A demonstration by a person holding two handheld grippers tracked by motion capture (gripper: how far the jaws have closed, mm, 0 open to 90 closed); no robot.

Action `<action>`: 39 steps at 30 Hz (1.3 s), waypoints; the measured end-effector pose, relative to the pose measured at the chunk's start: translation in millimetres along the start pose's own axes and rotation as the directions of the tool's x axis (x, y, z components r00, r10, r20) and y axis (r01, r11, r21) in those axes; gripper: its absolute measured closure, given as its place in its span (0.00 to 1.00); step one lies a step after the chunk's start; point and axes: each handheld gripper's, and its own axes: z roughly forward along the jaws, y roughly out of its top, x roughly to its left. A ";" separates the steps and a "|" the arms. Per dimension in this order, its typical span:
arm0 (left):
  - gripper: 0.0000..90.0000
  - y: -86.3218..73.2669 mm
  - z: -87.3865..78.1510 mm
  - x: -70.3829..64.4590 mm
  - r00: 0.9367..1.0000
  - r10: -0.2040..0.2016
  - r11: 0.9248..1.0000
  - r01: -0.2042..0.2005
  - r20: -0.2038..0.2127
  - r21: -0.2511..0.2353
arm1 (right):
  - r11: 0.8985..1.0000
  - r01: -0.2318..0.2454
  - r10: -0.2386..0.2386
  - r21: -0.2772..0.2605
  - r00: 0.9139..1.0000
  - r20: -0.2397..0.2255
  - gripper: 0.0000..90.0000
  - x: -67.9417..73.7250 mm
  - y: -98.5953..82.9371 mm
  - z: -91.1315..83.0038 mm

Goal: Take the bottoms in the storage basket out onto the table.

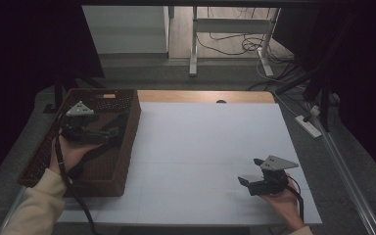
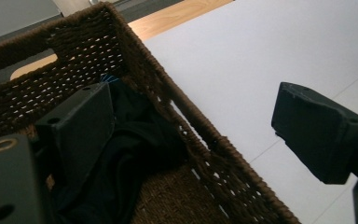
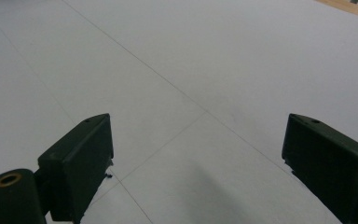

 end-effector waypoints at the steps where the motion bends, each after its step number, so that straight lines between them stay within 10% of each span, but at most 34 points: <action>1: 0.14 0.6 0.3 1.8 1.000 -0.002 1.000 0.002 -0.002 0.001 | 1.000 0.000 0.000 0.000 1.000 0.000 0.10 0.0 0.0 0.1; 39: 0.15 -1.2 29.9 58.9 0.994 -0.081 0.990 0.089 -0.076 0.107 | 1.000 0.000 0.000 0.013 1.000 -0.003 0.10 0.2 -1.1 2.3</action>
